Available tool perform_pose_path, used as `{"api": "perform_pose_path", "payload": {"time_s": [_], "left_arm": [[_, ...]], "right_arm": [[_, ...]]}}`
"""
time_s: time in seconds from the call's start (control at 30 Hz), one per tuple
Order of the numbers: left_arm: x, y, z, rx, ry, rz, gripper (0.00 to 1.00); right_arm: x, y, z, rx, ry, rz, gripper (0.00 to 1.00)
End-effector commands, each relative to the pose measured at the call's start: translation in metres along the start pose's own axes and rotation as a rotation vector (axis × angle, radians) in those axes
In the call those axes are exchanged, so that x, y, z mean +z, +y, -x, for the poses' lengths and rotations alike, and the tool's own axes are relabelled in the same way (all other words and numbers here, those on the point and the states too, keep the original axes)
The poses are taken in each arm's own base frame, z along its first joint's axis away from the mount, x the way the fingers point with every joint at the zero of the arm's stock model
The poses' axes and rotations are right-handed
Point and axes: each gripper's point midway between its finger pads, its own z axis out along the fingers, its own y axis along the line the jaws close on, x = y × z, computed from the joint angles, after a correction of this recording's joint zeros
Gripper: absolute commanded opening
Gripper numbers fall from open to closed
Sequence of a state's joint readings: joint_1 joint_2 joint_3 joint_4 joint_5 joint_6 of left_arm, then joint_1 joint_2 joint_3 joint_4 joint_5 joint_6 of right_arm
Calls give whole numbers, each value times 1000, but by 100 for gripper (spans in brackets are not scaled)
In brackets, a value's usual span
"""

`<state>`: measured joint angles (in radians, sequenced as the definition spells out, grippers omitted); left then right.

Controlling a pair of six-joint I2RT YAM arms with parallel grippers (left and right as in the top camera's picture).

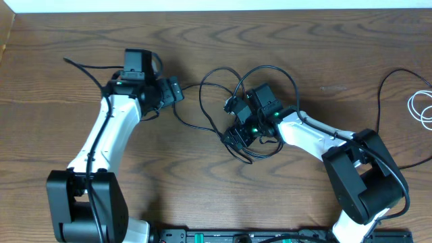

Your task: Untangle cables

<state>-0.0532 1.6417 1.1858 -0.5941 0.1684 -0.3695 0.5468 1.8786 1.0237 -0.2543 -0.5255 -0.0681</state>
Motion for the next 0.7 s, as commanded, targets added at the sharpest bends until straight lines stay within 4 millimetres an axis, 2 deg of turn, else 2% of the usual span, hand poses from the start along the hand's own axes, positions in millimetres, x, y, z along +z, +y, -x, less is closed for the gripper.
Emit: {"api": "perform_pose_path", "payload": {"time_s": [0.0,0.1,0.17,0.4,0.47,0.53,0.57,0.67], "left_arm": [[-4,20,14,-17,-53,94,96],[-6,37,19,-19,-89,189,96],[-6,40,19,-19,-92,207,96],[-5,37,18,-18,-86,193,96],[-5,37,18,-18,-85,193,96],[-5,37,18,-18,-85,193,97],[-5,37,17,-18,-85,193,97],[-5,37,18,-18,-85,193,97]], "right_arm": [[1,1,-1,2,6,0,70],[-1,3,-3,8,13,7,67],[-5,6,1,12,3,6,66],[-41,17,43,23,-128,-40,69],[-50,15,50,33,-156,-86,73],[-55,12,50,33,-159,-125,81],[-54,11,47,38,-144,-143,86],[-48,11,31,54,-79,-167,93]]}}
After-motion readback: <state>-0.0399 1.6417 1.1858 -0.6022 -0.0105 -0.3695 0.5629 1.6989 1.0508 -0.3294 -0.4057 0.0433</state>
